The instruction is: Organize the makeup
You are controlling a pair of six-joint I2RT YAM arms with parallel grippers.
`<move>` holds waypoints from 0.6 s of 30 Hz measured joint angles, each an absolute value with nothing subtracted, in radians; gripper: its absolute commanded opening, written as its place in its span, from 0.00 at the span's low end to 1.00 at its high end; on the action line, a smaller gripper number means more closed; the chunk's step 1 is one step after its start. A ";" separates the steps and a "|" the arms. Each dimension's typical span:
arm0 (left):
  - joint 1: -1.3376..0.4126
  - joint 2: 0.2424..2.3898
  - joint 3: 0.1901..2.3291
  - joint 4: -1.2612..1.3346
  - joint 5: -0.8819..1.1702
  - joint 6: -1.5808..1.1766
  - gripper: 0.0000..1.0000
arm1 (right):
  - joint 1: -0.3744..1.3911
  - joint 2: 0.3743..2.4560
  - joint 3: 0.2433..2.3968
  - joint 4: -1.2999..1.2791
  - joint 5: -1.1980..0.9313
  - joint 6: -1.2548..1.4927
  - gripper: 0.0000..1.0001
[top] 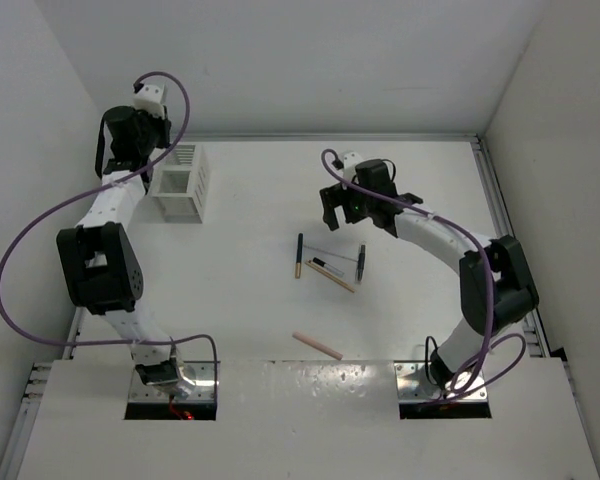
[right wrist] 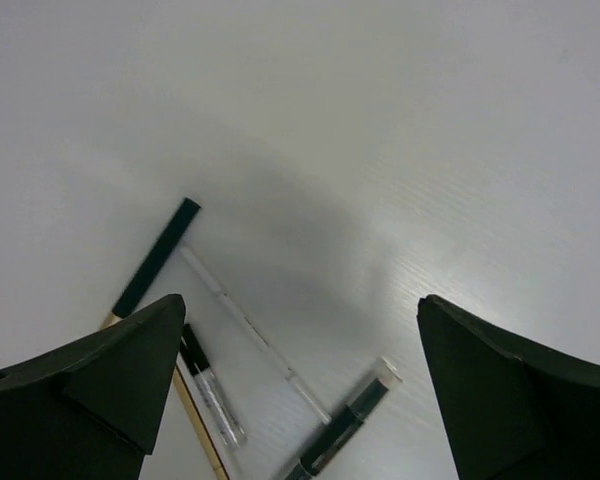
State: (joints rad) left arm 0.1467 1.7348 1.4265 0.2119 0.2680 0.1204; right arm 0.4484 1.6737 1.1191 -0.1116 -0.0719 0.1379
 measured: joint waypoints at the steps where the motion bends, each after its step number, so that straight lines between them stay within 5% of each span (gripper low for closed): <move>1: 0.160 1.760 1.427 0.212 0.265 0.124 0.00 | 0.439 1.663 1.104 -0.122 -0.061 0.138 1.00; 10: 0.176 1.901 1.426 0.267 0.296 0.134 0.00 | 0.364 1.640 1.068 -0.262 0.023 0.169 0.93; 14: 0.176 1.924 1.426 0.296 0.312 0.129 0.00 | 0.363 1.640 1.061 -0.310 0.056 0.192 0.69; 15: 0.176 1.929 1.426 0.299 0.313 0.130 0.06 | 0.363 1.639 1.055 -0.318 0.064 0.200 0.64; 18: 0.176 1.944 1.426 0.290 0.328 0.143 0.43 | 0.363 1.639 1.028 -0.337 0.081 0.225 0.46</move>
State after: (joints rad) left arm 0.1757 1.9438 1.4261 0.2901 0.3283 0.1432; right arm 0.3634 1.6394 1.0283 -0.3370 0.0807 0.2253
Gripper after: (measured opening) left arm 0.279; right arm 0.569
